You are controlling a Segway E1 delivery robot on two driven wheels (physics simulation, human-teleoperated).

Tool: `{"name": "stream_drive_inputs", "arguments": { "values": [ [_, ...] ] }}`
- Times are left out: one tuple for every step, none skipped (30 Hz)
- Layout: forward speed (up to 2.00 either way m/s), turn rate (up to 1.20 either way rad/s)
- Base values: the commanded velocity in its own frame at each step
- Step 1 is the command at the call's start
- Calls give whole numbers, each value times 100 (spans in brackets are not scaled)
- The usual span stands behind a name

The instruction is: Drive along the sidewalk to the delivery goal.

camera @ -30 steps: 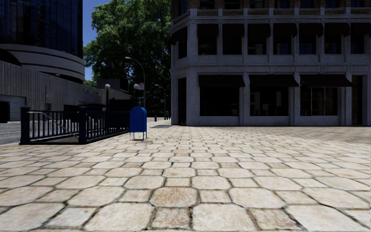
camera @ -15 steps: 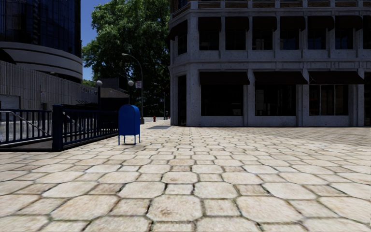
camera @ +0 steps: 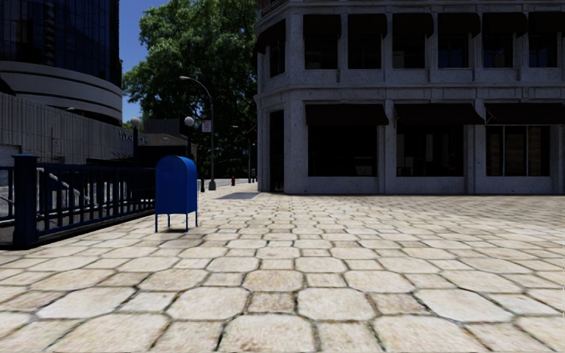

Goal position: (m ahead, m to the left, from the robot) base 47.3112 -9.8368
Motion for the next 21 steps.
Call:
{"name": "stream_drive_inputs", "arguments": {
  "values": [
    [200, 0],
    [200, 0],
    [200, 0],
    [200, 0],
    [200, 0],
    [200, 0],
    [200, 0],
    [200, 0],
    [200, 0],
    [200, 0],
    [200, 0],
    [200, 0],
    [200, 0],
    [200, 0],
    [200, 0],
    [200, 0],
    [200, 0],
    [200, 0],
    [200, 0],
    [200, 0],
    [200, 0]
  ]
}}
